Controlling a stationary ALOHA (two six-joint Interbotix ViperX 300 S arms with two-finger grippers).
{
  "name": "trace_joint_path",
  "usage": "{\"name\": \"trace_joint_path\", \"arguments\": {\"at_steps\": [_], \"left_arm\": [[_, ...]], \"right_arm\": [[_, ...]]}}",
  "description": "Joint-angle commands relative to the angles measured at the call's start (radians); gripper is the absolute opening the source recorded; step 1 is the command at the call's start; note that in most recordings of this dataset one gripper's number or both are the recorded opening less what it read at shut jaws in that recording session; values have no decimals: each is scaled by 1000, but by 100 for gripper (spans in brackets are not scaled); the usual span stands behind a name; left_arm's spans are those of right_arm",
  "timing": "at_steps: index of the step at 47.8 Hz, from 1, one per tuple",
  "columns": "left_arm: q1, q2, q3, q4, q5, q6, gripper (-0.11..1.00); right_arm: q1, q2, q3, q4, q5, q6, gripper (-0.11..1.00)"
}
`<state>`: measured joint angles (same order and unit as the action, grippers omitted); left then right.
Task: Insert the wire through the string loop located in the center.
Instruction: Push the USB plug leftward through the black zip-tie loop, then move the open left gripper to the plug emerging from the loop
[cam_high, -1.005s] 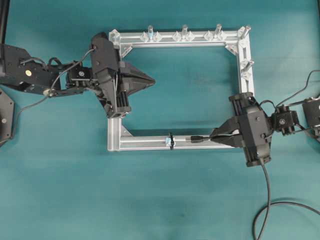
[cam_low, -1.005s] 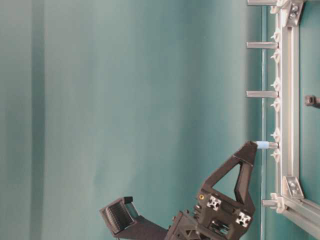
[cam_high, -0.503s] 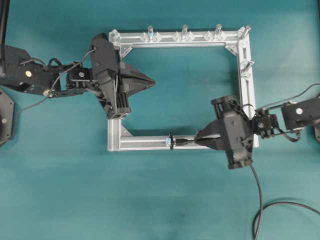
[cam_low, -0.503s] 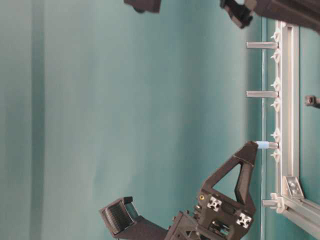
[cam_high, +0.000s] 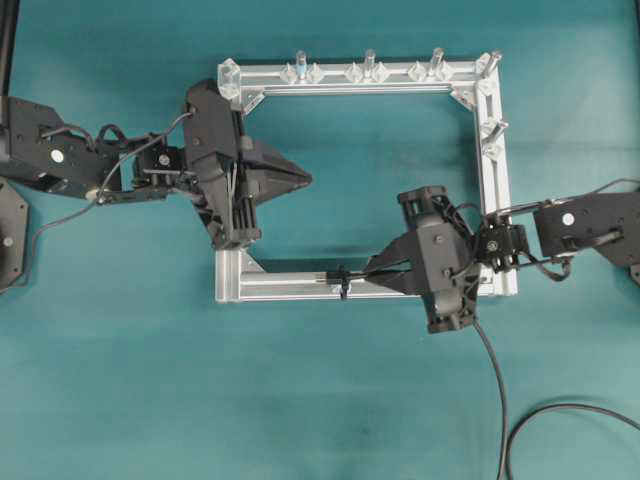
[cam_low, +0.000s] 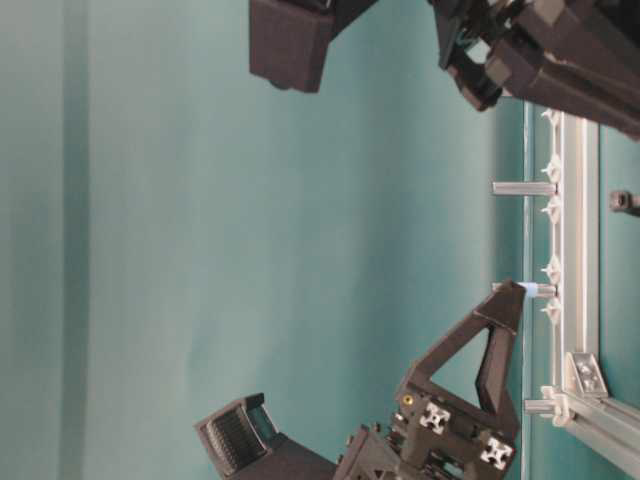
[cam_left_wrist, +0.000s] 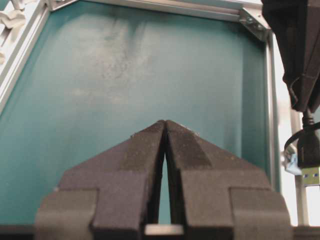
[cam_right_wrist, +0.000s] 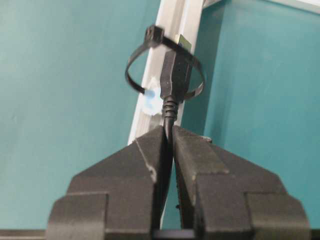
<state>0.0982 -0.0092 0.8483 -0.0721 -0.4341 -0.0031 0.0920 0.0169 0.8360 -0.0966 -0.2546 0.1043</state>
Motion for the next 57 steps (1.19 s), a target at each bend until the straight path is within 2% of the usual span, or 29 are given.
{"name": "trace_joint_path", "arguments": {"at_steps": [1,22,44,57], "left_arm": [[-12,-26,-11,3,-3,-3,0],[-41,-26,-12,2,-3,-5,0],[-61,-26,-15,2,-3,-3,0],[-112,-26,-21,2,-2,-3,0]], "right_arm": [[-6,-3,-31,-2,-9,0,7],[-6,32,-77,-3,-11,0,7],[-5,37,-80,-5,-11,0,7],[-5,37,-80,-8,-14,-2,7]]}}
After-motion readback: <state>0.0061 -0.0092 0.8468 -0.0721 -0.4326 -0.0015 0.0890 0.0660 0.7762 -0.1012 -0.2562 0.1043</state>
